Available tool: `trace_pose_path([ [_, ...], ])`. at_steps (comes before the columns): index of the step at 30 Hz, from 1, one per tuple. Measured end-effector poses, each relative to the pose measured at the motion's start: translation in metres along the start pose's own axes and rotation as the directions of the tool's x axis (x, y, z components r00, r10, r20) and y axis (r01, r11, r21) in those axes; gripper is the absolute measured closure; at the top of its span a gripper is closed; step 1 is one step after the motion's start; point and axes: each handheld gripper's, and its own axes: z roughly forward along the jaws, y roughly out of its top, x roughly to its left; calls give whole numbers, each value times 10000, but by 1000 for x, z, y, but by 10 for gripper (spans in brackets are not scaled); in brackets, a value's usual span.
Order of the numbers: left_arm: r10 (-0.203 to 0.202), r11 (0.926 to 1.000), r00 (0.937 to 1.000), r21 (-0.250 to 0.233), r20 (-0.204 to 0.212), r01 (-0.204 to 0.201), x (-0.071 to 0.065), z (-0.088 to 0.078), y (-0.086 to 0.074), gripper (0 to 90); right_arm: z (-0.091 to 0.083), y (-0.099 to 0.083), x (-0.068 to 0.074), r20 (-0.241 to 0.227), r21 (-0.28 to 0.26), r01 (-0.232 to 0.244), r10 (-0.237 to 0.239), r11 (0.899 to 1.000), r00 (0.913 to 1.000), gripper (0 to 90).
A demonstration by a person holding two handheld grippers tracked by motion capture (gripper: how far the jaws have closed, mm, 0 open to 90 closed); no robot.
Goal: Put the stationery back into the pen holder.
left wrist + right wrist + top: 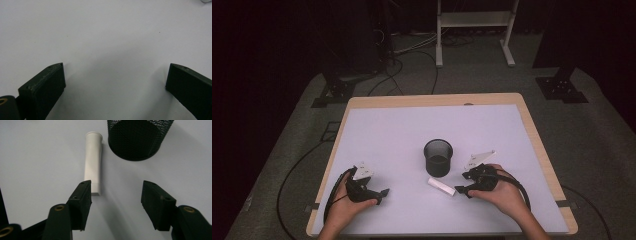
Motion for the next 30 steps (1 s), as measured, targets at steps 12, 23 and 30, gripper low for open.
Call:
trace_pose_path([
  [12, -10, 10000, 10000, -4, 2, 10, 0, 0, 0, 16, 11, 11, 10, -282, 375, 184, -173, 9991, 9995, 471],
  [23, -7, 10000, 10000, 1, 0, 7, 0, 0, 0, 16, 24, 19, 20, -373, 766, 488, -461, 9959, 9982, 503],
  [30, -6, 10000, 10000, 7, 0, 6, 0, 0, 0, 16, 34, 21, 25, -342, 1058, 651, -618, 9923, 9975, 534],
])
